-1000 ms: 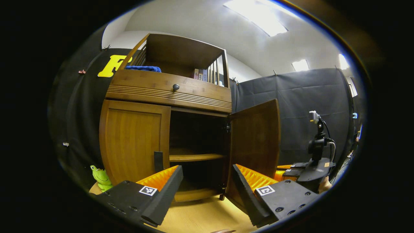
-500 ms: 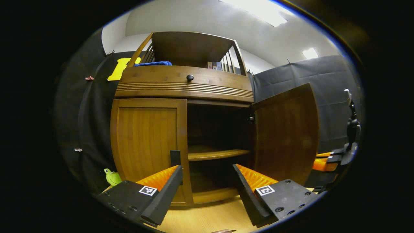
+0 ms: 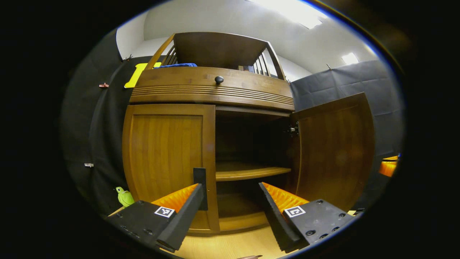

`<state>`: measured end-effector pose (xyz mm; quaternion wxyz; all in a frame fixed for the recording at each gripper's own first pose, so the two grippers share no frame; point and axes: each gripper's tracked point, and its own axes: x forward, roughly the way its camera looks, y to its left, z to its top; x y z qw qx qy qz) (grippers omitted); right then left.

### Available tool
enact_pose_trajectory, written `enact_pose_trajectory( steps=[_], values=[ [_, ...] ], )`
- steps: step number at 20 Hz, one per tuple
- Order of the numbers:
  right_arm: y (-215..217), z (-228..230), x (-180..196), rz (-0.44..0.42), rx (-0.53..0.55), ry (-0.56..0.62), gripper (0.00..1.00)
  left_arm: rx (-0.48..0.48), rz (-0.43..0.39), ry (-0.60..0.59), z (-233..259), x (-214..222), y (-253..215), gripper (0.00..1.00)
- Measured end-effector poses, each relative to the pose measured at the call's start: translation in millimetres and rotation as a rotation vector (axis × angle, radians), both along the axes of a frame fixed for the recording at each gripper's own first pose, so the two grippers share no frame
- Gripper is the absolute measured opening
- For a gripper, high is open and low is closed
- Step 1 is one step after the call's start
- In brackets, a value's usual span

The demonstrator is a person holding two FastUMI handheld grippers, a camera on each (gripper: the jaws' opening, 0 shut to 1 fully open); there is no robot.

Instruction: Open the right door of the double-door shoe cabinet with the right hand, and open the left door with the left hand.

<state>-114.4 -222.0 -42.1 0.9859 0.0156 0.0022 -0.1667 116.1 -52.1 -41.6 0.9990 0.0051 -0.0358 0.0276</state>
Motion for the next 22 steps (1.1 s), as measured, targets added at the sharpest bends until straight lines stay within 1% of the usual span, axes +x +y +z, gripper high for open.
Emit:
enact_pose_trajectory(
  steps=[1,5,7,8,10,13,17,18,19,20,21,22],
  values=[
    [8.9,2.8,2.4,0.027,0.009,-0.006,0.13,-0.001,0.013,-0.012,0.9,1.9,5.0,0.96],
    [34.1,4.7,11.1,0.099,0.027,-0.019,0.98,-0.013,0.045,-0.047,-0.8,14.9,29.0,0.96],
    [46.7,4.7,16.4,0.132,0.028,-0.026,1.0,-0.012,0.057,-0.052,-7.0,24.1,39.4,0.94],
    [50.0,3.3,19.7,0.143,0.028,-0.026,0.95,-0.007,0.067,-0.053,-10.6,29.1,44.1,0.94],
    [57.4,-0.1,26.4,0.165,0.026,-0.021,0.98,0.012,0.081,-0.046,-22.5,43.1,50.3,0.92],
    [64.8,-7.7,37.8,0.185,0.009,-0.008,0.97,0.026,0.091,-0.036,-39.7,63.2,58.6,0.92],
    [73.7,-25.0,55.0,0.223,0.0,0.01,0.96,-0.006,0.114,-0.001,-62.1,91.0,72.6,0.84],
    [75.4,-29.7,59.7,0.232,0.008,0.014,0.97,-0.021,0.117,0.007,-65.9,95.1,75.8,0.83],
    [75.9,-34.7,64.3,0.241,0.019,0.021,0.96,-0.037,0.118,0.013,-70.8,111.7,72.3,0.82],
    [75.5,-39.4,67.1,0.248,0.031,0.029,0.97,-0.049,0.118,0.018,-72.9,115.4,73.7,0.79],
    [75.1,-43.9,69.5,0.251,0.042,0.034,0.96,-0.054,0.122,0.019,-74.7,118.8,76.1,0.75],
    [73.7,-47.8,71.7,0.25,0.05,0.04,0.96,-0.051,0.126,0.018,-75.7,120.6,78.4,0.73]
  ],
)
